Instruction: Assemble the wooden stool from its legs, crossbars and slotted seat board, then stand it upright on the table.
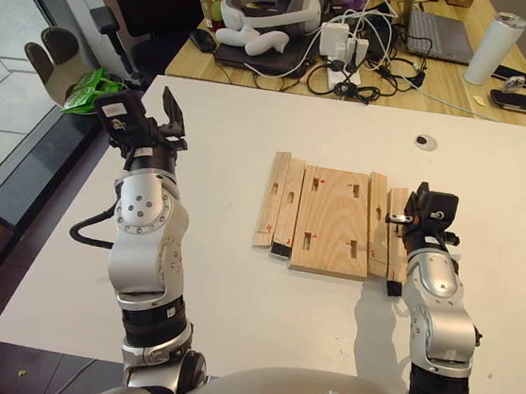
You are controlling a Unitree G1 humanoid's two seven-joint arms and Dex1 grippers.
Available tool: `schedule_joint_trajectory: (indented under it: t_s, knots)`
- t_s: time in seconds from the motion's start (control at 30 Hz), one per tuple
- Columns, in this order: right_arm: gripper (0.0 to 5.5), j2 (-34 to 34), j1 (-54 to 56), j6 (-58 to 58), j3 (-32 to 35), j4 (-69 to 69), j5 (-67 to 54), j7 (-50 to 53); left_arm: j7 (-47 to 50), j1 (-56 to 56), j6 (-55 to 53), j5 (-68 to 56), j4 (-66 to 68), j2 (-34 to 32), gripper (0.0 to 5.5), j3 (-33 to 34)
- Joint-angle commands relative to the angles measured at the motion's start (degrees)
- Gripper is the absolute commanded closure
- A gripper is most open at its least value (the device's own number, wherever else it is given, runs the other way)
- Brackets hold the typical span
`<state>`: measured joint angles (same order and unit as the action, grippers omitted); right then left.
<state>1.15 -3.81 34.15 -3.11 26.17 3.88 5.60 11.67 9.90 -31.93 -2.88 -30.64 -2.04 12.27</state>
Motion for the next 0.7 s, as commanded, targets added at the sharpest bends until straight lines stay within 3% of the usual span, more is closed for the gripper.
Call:
schedule_joint_trajectory:
  t_s: [0.03, 0.43, 0.7]
  knots:
    - [5.13, 1.85, 1.69, -0.86, 0.99, -5.06, -0.32, 1.36, -0.07, 0.88, 0.12, 0.49, 0.61, -0.25, 2.46, -0.03]
    - [5.13, 7.47, 14.75, -12.00, 1.88, -26.12, -3.11, 3.20, -1.02, 3.10, 0.57, 0.47, 2.82, -1.30, 2.46, 0.47]
    - [5.13, 7.07, 20.28, -26.94, 0.85, -42.75, -3.45, 2.53, -1.19, 3.53, 1.34, 0.60, 3.67, -1.15, 2.46, 0.00]
